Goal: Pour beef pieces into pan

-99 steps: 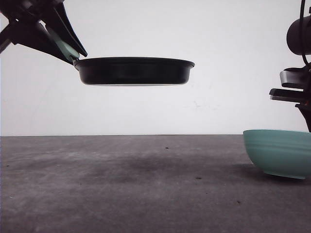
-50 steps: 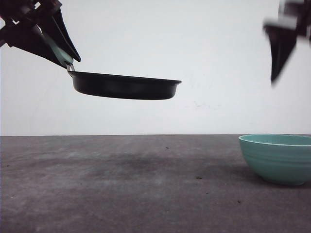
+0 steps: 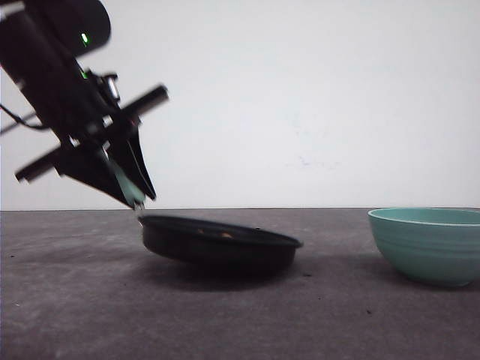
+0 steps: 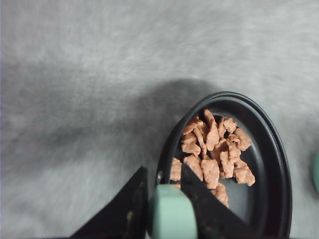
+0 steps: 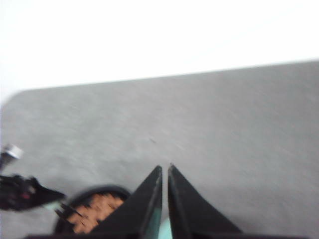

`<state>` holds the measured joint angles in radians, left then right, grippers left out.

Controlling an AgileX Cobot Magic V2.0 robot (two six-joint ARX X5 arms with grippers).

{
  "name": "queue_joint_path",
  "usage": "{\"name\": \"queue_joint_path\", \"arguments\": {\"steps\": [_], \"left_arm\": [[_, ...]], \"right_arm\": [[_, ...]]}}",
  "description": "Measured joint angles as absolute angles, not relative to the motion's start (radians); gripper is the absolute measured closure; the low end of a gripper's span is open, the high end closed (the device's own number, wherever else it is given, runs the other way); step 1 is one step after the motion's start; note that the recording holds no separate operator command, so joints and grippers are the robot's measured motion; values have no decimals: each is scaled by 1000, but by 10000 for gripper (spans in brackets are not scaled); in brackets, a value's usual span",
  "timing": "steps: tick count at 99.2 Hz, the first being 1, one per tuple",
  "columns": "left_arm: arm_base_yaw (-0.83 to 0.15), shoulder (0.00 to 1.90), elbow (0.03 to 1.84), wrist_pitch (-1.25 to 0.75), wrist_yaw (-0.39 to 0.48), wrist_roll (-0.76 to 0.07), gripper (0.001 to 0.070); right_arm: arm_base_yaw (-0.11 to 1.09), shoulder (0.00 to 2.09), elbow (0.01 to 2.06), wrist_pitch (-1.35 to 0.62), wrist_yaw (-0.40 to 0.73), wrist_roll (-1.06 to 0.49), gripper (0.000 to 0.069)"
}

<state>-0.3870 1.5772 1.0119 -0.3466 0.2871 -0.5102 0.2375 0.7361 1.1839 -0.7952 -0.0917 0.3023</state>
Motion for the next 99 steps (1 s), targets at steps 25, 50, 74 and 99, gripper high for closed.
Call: {"name": "queue_joint_path", "arguments": {"steps": [25,50,74,99], "left_arm": [[-399,1606,1012,-311,284,-555,599],[-396,1591,1013,-340,286,-566,14],[-360,1340,1013,-344,219,-561,16],[-360,971,1015,-444,-21,-422,358]], "right_arm": [[237,723,1183,-983,-3,258,674],[237,718,1182,-951,-2,257,674],[237,720,1182,-807,2,206,674],[237,711,1182,-617,65,36,674]]}}
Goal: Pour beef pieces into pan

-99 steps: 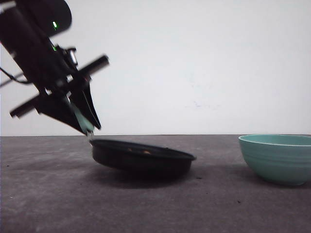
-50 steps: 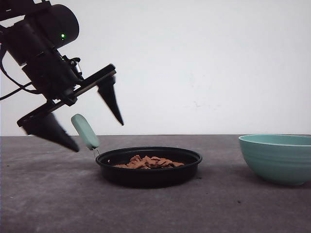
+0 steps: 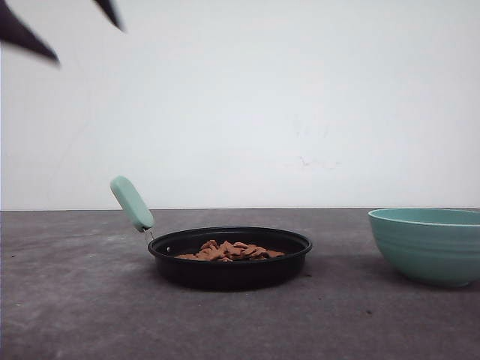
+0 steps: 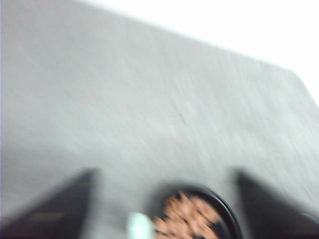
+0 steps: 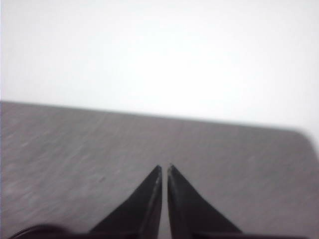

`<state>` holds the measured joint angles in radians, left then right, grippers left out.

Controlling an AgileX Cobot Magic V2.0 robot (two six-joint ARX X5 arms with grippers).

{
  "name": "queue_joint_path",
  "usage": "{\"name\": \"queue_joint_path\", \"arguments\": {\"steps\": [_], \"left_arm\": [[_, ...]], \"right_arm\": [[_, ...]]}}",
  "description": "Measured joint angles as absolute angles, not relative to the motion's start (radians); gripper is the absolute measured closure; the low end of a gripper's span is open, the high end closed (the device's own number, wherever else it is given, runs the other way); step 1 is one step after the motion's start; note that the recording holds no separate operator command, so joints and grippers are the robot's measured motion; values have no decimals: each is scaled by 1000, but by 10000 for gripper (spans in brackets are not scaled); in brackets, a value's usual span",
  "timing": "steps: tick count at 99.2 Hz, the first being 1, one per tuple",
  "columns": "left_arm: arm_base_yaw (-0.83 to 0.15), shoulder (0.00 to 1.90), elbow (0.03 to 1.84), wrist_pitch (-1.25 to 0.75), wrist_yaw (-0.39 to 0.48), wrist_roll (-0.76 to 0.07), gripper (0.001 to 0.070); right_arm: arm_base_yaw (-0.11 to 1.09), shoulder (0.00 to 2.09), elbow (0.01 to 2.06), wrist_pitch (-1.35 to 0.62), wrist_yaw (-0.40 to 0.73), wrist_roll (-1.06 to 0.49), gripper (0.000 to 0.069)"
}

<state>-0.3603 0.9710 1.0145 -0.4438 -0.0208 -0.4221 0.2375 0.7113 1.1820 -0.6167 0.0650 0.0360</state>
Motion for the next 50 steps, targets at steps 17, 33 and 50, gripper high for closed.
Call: {"name": "queue_joint_path", "arguments": {"steps": [17,33,50], "left_arm": [[-360,744,1015,-459,-108,-353,671],[-360,633,1028,-577,-175,-304,692],[-360,657,1027,-704,-257,-299,692]], "right_arm": [[242,638,1127,-534,109,-52,674],[242,487,1016,-516,112,-92,677],[242,403,971,-621,110,-100,677]]}}
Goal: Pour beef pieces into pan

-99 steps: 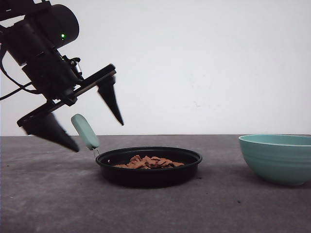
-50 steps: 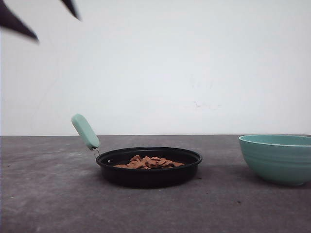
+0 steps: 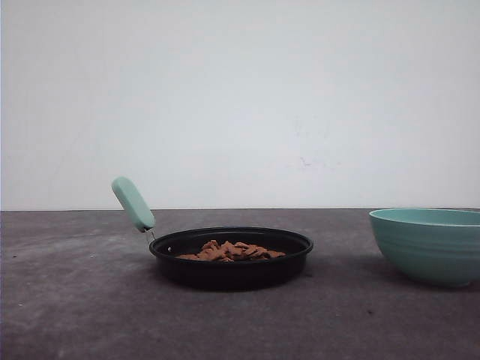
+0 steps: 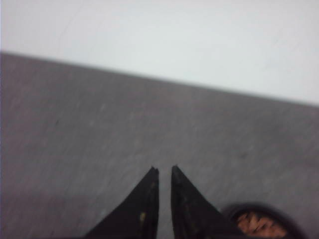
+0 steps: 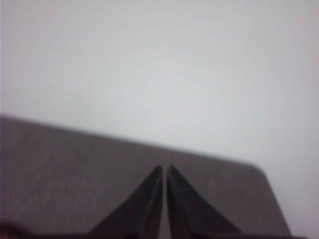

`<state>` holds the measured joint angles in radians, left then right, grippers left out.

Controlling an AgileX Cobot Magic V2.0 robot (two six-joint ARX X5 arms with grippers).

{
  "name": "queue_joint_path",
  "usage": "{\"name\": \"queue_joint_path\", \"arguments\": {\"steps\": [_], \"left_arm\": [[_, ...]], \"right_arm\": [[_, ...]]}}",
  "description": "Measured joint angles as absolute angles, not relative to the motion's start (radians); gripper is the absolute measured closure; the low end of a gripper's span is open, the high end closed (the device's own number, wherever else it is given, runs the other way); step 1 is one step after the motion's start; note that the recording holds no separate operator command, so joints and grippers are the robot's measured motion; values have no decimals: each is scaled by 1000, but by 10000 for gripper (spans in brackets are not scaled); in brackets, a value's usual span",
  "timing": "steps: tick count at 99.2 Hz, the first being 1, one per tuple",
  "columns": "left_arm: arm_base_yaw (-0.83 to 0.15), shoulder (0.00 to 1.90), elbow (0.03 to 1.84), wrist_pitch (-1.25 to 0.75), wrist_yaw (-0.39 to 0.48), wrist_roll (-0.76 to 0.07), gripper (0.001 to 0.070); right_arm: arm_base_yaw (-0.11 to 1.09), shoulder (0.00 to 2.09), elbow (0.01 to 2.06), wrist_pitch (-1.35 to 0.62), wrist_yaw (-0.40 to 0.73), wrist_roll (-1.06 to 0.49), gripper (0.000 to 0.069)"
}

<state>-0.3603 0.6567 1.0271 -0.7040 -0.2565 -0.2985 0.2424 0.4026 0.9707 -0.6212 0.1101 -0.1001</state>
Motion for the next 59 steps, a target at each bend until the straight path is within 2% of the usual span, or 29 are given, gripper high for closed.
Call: {"name": "queue_joint_path", "arguments": {"steps": [12,59], "left_arm": [[-360,660,1024,-759,-257,-296,692],[-360,652,1024,-744,-259,-295,692]], "right_arm": [[243,375,963,-661,110,-101,677],[243,357,964,-631,110,-101,677]]}}
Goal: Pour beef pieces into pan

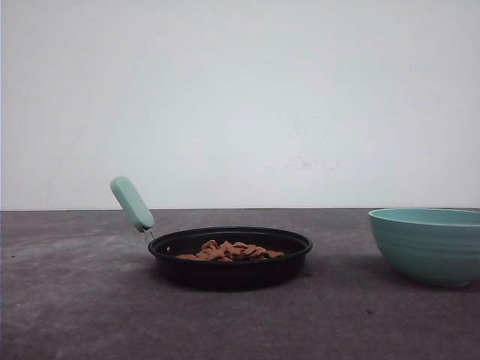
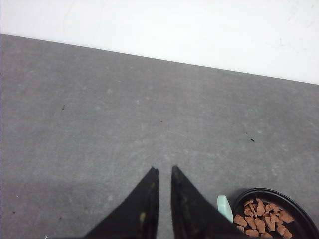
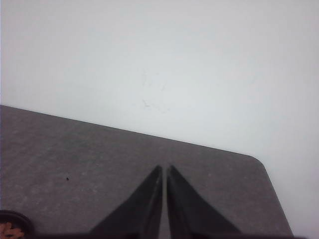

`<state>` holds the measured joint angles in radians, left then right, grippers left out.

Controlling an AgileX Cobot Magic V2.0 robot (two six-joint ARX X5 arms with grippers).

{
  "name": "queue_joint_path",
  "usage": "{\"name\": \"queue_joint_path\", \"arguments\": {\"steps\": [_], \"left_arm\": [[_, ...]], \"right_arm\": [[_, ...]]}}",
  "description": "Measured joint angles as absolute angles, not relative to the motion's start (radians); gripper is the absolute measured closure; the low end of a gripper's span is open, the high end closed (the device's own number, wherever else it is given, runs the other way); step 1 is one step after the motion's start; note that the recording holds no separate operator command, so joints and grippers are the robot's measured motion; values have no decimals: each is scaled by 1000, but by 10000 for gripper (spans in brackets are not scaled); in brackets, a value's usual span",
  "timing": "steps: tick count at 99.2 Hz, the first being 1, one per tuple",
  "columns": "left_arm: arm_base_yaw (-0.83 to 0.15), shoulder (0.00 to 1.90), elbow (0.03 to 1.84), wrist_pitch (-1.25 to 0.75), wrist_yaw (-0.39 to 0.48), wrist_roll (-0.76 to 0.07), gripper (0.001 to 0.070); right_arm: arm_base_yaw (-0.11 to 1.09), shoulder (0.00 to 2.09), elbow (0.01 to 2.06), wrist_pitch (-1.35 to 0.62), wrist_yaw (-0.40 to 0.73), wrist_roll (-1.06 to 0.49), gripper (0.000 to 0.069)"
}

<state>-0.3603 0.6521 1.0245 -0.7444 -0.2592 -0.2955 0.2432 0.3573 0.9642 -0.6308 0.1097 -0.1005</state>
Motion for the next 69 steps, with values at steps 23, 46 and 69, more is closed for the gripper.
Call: {"name": "queue_joint_path", "arguments": {"steps": [23,46,69], "left_arm": [[-360,652,1024,-744,-259,-295,692],[-360,653,1024,-744,-259,-295,692],[-360,652,1024,-744,-259,-295,692]], "right_arm": [[240,357,964,-684,187,-101,677],[179,314,703,-511,173,-69,677],[101,59,257,-403,-2,-1,677]]}}
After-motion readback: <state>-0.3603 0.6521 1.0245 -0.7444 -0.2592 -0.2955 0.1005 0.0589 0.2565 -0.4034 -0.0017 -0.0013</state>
